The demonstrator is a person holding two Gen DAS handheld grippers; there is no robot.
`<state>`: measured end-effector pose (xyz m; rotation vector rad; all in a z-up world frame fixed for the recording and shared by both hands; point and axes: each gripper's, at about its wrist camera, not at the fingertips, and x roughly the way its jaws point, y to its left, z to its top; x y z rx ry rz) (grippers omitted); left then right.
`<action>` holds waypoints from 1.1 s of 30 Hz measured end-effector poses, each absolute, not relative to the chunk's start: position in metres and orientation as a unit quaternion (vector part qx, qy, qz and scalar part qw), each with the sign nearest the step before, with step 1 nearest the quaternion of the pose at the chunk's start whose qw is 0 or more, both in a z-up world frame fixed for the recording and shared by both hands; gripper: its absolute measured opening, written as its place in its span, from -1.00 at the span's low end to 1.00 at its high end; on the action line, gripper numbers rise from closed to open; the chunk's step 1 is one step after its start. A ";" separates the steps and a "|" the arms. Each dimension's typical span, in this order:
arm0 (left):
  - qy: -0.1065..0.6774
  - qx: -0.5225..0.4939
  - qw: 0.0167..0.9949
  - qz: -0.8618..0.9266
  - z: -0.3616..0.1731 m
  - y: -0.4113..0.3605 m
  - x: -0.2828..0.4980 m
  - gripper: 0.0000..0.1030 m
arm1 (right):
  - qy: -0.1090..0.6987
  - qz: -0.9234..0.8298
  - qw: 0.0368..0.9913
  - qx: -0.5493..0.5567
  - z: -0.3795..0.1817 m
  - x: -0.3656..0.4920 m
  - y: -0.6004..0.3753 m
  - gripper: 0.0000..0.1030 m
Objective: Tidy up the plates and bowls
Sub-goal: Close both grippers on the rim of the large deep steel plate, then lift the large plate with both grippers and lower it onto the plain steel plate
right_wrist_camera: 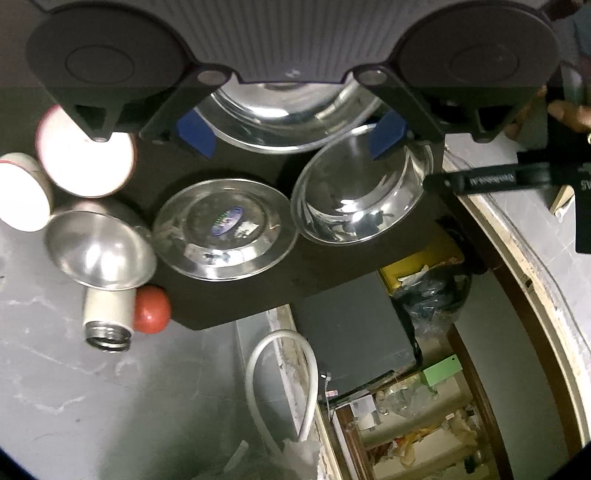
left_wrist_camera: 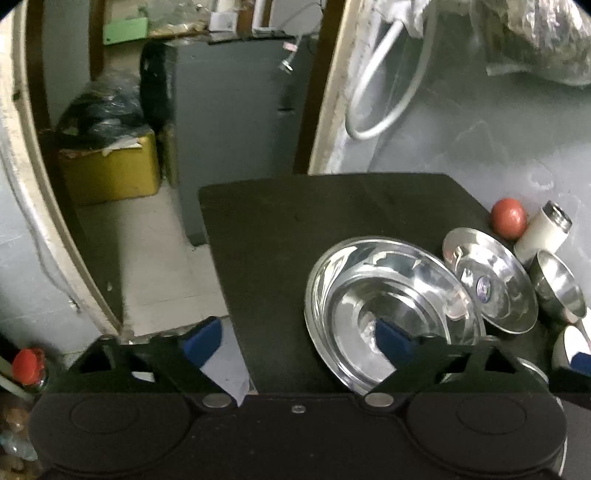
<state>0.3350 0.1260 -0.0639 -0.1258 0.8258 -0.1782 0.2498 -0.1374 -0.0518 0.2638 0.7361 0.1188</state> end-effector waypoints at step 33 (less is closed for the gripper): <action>0.390 -0.068 0.912 -0.104 -0.084 0.122 0.347 -0.79 | 0.383 0.053 0.906 0.172 -0.089 0.314 -0.113 -0.62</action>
